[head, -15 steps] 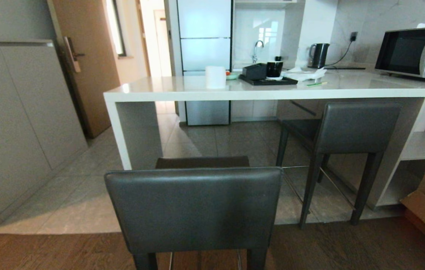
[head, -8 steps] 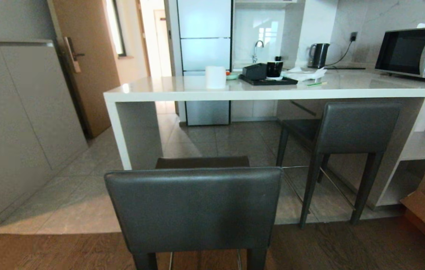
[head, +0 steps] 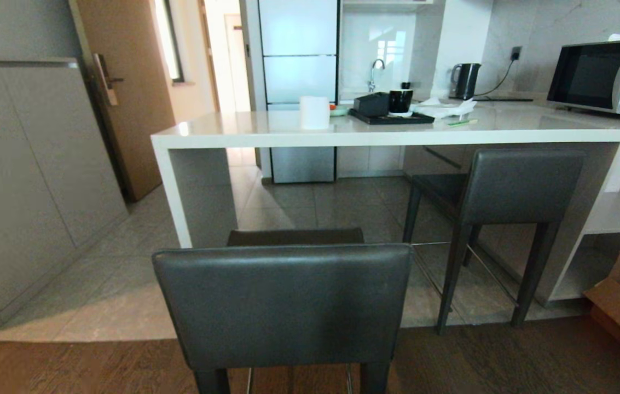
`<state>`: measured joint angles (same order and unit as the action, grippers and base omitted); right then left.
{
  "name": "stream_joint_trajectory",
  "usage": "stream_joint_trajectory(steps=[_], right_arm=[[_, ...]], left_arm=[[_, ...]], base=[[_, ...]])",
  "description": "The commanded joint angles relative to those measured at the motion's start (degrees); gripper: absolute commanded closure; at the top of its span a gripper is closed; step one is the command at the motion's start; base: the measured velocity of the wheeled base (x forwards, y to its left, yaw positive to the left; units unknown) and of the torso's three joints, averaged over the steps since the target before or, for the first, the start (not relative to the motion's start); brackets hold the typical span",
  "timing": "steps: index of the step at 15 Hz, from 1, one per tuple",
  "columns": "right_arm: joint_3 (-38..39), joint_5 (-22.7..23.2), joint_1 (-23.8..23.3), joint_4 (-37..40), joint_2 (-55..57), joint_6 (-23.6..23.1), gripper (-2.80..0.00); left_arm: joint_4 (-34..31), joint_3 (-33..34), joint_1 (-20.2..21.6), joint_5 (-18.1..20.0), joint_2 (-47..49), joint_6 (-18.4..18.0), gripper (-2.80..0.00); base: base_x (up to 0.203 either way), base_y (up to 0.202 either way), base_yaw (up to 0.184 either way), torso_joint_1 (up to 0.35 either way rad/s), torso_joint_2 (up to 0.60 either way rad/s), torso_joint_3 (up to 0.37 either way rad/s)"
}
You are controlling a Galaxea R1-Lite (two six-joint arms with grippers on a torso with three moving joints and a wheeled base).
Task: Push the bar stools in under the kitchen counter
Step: Pull the gray chair out from under the dining table
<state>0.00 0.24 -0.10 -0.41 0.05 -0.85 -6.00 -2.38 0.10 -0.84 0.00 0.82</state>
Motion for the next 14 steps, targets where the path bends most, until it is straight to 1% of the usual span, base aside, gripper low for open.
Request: stream_joint_trajectory(steps=[1,11,12,14], right_arm=[[0.61,0.02,0.01,-0.02,-0.05,-0.03,0.00],[0.53,0.02,0.01,-0.02,-0.05,-0.03,0.00],[0.53,0.02,0.01,-0.02,-0.05,-0.03,0.00],[0.53,0.02,0.01,-0.02,-0.05,-0.03,0.00]], left_arm=[[-0.15,-0.09,0.08,0.13,0.09,-0.03,-2.80],[-0.07,0.00,-0.01,-0.04,0.09,0.15,-2.80],[-0.13,-0.03,0.08,-0.01,0.09,0.07,0.00],[-0.07,-0.02,-0.01,0.02,0.09,0.06,0.00]], base=[[0.000,0.000,0.000,0.000,0.00,0.000],[0.000,0.000,0.000,0.000,0.00,0.000],[0.000,0.000,0.000,0.000,0.00,0.000],[0.000,0.000,0.000,0.000,0.00,0.000]])
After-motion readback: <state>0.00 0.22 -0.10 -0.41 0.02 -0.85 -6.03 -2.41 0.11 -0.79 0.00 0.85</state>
